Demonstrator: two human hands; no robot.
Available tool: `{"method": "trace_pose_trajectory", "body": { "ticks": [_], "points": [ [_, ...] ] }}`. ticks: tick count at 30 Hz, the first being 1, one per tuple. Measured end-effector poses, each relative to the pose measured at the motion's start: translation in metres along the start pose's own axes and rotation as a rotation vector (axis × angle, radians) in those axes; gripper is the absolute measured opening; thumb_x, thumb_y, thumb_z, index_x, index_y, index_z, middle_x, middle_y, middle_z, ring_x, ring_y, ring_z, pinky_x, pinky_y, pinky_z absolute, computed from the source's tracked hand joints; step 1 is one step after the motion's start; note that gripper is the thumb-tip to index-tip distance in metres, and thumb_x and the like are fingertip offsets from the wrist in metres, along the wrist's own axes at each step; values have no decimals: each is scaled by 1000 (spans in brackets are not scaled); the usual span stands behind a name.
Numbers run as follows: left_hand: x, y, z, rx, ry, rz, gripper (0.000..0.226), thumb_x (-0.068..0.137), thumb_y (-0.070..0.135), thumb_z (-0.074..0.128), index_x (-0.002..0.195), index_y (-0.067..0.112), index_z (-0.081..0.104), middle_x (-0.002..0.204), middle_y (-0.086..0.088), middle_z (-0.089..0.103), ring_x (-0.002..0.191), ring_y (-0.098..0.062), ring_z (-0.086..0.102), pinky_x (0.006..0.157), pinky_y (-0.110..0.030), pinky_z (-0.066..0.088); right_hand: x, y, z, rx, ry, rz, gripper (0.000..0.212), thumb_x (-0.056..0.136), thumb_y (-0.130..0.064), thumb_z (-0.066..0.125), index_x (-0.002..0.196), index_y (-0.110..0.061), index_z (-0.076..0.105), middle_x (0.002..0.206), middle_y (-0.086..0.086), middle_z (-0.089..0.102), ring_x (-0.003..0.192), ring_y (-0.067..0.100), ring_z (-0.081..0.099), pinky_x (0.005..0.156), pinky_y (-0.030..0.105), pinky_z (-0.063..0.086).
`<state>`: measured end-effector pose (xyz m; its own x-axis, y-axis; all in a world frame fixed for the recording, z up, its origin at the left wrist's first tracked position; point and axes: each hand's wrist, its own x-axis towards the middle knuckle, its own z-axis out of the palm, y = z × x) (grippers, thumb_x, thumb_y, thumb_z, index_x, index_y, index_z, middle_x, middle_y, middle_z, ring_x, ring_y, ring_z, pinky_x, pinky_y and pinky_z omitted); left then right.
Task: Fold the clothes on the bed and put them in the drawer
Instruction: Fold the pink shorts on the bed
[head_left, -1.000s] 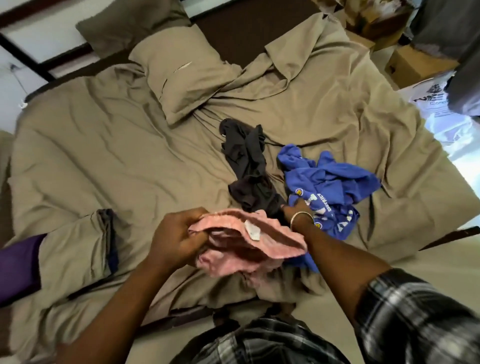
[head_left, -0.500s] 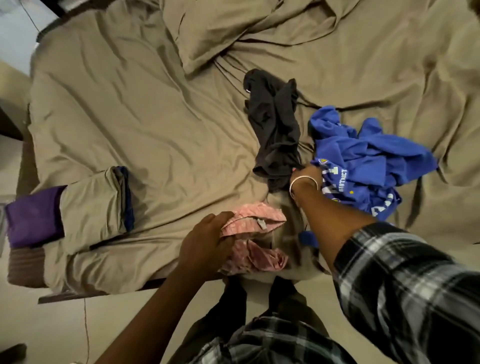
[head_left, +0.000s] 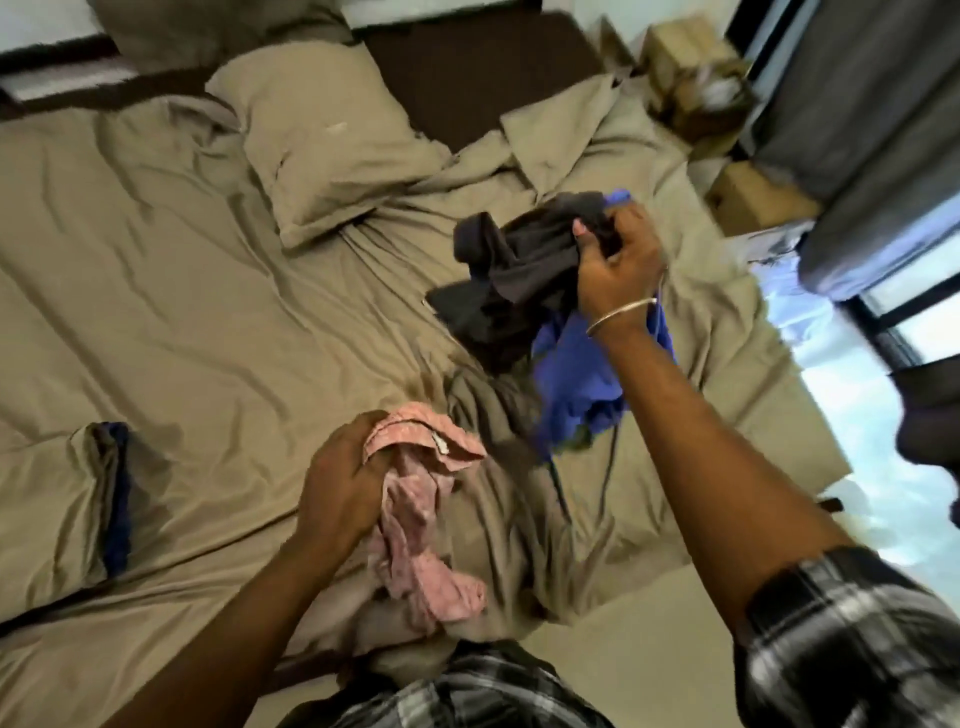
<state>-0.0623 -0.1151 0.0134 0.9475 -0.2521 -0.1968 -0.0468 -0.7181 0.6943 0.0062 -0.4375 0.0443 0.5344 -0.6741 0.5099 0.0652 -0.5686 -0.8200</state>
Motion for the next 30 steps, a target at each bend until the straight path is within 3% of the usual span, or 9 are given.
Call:
{"method": "trace_pose_trajectory", "body": {
  "ticks": [4, 7, 10, 13, 15, 19, 25, 28, 30],
  "points": [
    [24, 34, -13, -218, 40, 64, 32, 82, 37, 57, 111, 28, 66, 108, 8, 70, 98, -4, 60, 84, -14, 42, 62, -52, -19, 18, 48, -298, 13, 82, -6, 70, 78, 4, 63, 82, 3, 55, 79, 5, 48, 77, 12, 42],
    [36, 46, -25, -317, 58, 76, 30, 81, 27, 71, 112, 26, 66, 103, 9, 71, 94, -6, 62, 80, -10, 44, 69, -64, -20, -89, 27, -394, 11, 84, -5, 68, 80, 4, 64, 84, 15, 63, 84, 18, 52, 82, 14, 40],
    [41, 43, -42, -327, 67, 86, 36, 84, 12, 75, 117, 20, 65, 99, 14, 66, 95, -6, 61, 72, 1, 39, 27, -31, -10, -406, -108, -123, 15, 87, -14, 61, 93, 0, 64, 99, 22, 63, 98, 33, 54, 86, 35, 42],
    [39, 28, -58, -297, -14, 127, 57, 72, 43, 78, 121, 17, 65, 109, 7, 69, 100, -11, 63, 83, -12, 47, -51, 6, -3, -651, -695, 369, 46, 79, -34, 67, 118, -10, 65, 116, 20, 66, 111, 38, 61, 91, 38, 47],
    [34, 6, -72, -335, -27, 141, 65, 72, 64, 62, 115, 16, 69, 107, 4, 72, 100, -14, 66, 90, -31, 53, -108, -4, 4, -520, -906, 349, 56, 73, -46, 72, 120, -15, 65, 114, 10, 68, 108, 29, 64, 88, 34, 50],
    [23, -26, -93, -410, -40, 148, 48, 83, 64, 51, 96, 24, 73, 89, 11, 73, 89, -10, 67, 86, -40, 54, -178, -53, 22, -150, -941, 5, 66, 73, -28, 83, 131, -8, 60, 131, 9, 59, 122, 16, 52, 107, 29, 39],
    [2, -75, -150, -466, -122, 161, 48, 78, 67, 60, 95, 23, 68, 82, 11, 70, 77, -7, 62, 72, -35, 49, -233, -118, 52, -43, -899, 153, 20, 88, -15, 65, 107, -10, 67, 97, 5, 69, 92, 18, 64, 84, 34, 50],
    [-6, -101, -186, -247, -16, 190, 23, 86, 43, 72, 99, 26, 64, 90, 14, 68, 81, 1, 61, 75, -13, 45, -233, -148, 60, 107, -907, 232, 19, 86, -28, 60, 99, -15, 64, 87, 1, 65, 82, 13, 58, 76, 34, 48],
    [-10, -120, -210, -114, 5, 230, 13, 86, 33, 74, 95, 25, 68, 88, 13, 67, 80, 0, 59, 70, -2, 38, -229, -165, 64, 168, -914, 284, 16, 89, -9, 60, 104, -8, 65, 90, 3, 67, 81, 12, 61, 74, 29, 49]
  ]
}}
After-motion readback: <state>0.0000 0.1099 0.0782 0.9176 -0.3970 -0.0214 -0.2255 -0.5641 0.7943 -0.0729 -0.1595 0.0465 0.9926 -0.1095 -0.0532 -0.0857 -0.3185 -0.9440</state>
